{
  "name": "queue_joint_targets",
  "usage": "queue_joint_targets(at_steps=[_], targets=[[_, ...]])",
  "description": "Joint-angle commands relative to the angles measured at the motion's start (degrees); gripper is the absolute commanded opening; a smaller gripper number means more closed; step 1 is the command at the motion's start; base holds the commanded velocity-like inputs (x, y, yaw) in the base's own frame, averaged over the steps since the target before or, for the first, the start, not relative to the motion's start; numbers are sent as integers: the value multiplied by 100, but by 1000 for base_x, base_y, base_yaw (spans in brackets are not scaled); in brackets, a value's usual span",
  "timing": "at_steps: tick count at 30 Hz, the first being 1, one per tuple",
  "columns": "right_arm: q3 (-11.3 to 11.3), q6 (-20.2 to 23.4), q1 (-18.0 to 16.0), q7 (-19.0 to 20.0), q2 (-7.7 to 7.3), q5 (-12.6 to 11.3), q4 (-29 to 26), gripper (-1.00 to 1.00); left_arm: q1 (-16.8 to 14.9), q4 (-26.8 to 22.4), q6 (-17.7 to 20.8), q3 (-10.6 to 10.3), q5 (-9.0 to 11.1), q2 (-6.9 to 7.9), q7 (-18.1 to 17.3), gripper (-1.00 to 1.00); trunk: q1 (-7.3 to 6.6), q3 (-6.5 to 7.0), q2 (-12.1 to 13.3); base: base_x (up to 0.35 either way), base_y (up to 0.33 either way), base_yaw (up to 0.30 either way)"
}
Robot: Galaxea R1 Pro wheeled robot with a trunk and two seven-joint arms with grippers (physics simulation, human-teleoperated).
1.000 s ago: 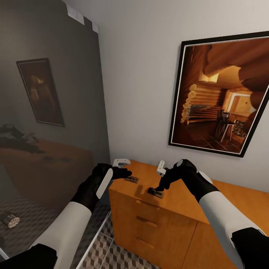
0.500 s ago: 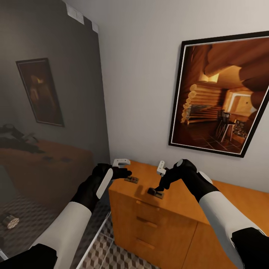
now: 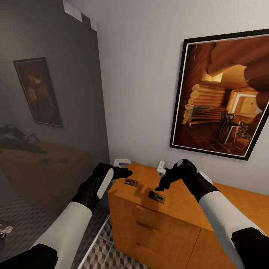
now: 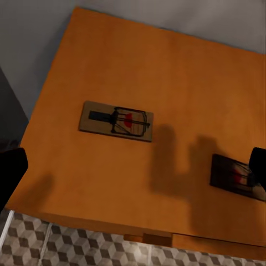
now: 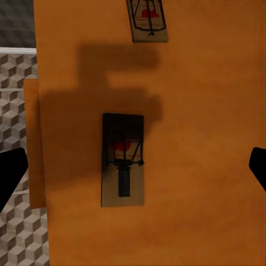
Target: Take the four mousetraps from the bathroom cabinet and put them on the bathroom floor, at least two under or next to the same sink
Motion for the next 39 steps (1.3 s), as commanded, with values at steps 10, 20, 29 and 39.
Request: queue_joint_targets(at_steps=[10,20,29,39], targets=[[-2,-3,0,0,-2,0,0,100,0,4,0,0,-1,-35,-2,100,0,0,0,4,0,0],[0,-7,0,-9,-2,-1,0,100,0,7,0,0,-9,-39,1,100,0,0,0,0,0,0],[-4,-8,0,-9,-2,-22,0,100,0,8,0,0,-10,-39,-3,100,0,0,0,0,0,0],[58,6,24,16,258,-28,258,100,98,9,-60,-5,-26,-46,-9,100,0,0,0,0,0,0]])
